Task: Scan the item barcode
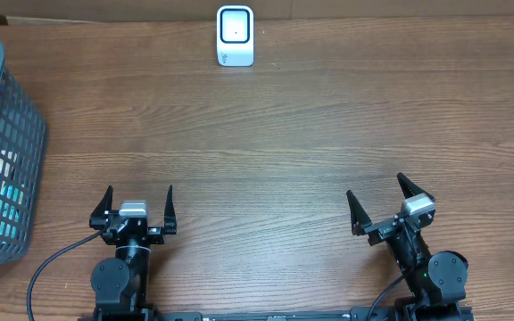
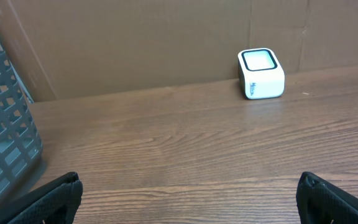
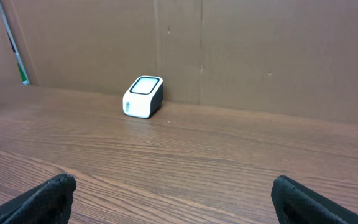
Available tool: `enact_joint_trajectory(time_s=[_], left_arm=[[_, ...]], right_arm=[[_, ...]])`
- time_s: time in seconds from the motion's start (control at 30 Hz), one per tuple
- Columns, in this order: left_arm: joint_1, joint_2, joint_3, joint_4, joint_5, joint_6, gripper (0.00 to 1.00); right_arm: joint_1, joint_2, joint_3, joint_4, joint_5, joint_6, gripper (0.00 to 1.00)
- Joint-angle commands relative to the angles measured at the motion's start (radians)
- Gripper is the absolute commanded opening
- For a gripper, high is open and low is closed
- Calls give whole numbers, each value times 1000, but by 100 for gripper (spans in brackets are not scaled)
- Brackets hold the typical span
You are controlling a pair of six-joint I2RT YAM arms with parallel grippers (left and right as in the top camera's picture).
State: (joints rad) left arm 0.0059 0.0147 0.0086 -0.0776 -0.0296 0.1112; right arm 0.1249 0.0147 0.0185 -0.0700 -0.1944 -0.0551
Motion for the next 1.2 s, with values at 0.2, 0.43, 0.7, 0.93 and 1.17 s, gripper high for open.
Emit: enact_joint_trajectory(time_s=[0.2, 0.43, 0.7, 0.93, 1.17], left_arm=[[-5, -10, -3, 19, -3, -3, 99], [-5, -10, -3, 0, 4, -3, 100], [-5, -10, 14, 14, 23, -3, 100], [-5, 26, 214, -84, 11, -3, 100], [-5, 280, 522, -204, 4, -32, 100]], right_arm=[[4, -12, -11, 5, 8, 2, 100], [4, -12, -11, 5, 8, 2, 100], [4, -12, -11, 5, 8, 2, 100], [4, -12, -11, 5, 8, 2, 100], [4, -12, -11, 5, 8, 2, 100]])
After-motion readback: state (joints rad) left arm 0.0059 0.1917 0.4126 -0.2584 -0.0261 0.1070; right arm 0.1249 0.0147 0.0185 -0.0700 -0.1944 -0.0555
